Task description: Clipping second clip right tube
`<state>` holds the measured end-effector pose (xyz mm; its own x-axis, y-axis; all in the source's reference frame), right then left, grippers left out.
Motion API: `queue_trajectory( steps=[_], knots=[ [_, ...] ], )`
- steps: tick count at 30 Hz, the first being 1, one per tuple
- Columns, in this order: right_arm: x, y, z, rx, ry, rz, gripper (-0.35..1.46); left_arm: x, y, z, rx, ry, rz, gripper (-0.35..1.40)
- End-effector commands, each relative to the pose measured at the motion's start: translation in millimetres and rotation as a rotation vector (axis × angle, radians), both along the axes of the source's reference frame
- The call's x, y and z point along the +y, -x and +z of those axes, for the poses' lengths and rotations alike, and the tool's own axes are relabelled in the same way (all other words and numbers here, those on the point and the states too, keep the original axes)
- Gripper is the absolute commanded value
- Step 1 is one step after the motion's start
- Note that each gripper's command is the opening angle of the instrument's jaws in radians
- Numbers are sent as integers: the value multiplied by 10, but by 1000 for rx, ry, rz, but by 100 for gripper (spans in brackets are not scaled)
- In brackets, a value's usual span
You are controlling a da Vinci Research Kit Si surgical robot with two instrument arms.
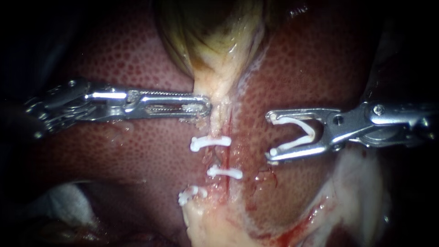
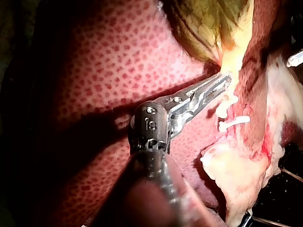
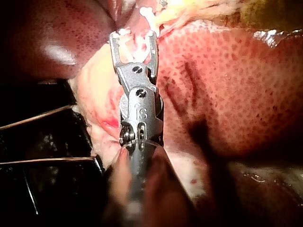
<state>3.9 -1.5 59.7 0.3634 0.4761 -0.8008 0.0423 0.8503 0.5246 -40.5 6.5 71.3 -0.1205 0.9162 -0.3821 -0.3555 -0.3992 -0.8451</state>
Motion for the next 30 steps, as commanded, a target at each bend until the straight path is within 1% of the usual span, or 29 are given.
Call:
queue_trajectory(
  steps=[1, 4, 7, 8, 11, 12, 15, 16, 19, 22, 26, 29, 30],
  knots=[
    [0, 0, 0, 0, 0, 0, 49, 0, -1, 0, -1, 0, 1, -35],
    [-1, -1, 0, 0, 0, 0, 49, 4, -9, -3, -5, -3, 6, -35],
    [-1, 0, 1, 0, 0, 0, 49, 16, -26, -15, 3, -5, -10, -35],
    [-1, 0, 1, 0, 0, 0, 49, 22, -36, -21, 10, -7, -17, -35],
    [-1, 0, 1, 0, 1, 0, 49, 34, -60, -38, -1, -6, -52, -35],
    [-1, 0, 1, 0, 1, 0, 49, 39, -70, -45, -8, -12, -71, -35],
    [-1, 0, 1, 0, 1, 0, 49, 49, -90, -63, -27, 4, -101, -35],
    [-1, 0, 1, 0, 1, 0, 49, 51, -94, -67, -29, 8, -106, -35],
    [-1, 0, 1, 0, 1, 0, 49, 55, -98, -78, -32, 21, -112, -35],
    [0, -1, 1, -1, 1, 0, 49, 51, -95, -80, -29, 23, -115, -35],
    [-2, -3, 5, -2, 3, 2, 49, 50, -94, -81, -28, 23, -116, -35],
    [-8, -12, 17, 3, 12, -6, 49, 50, -94, -82, -27, 23, -117, -35],
    [-11, -18, 25, 4, 3, -7, 49, 49, -94, -82, -27, 23, -117, -35]
  ],
)
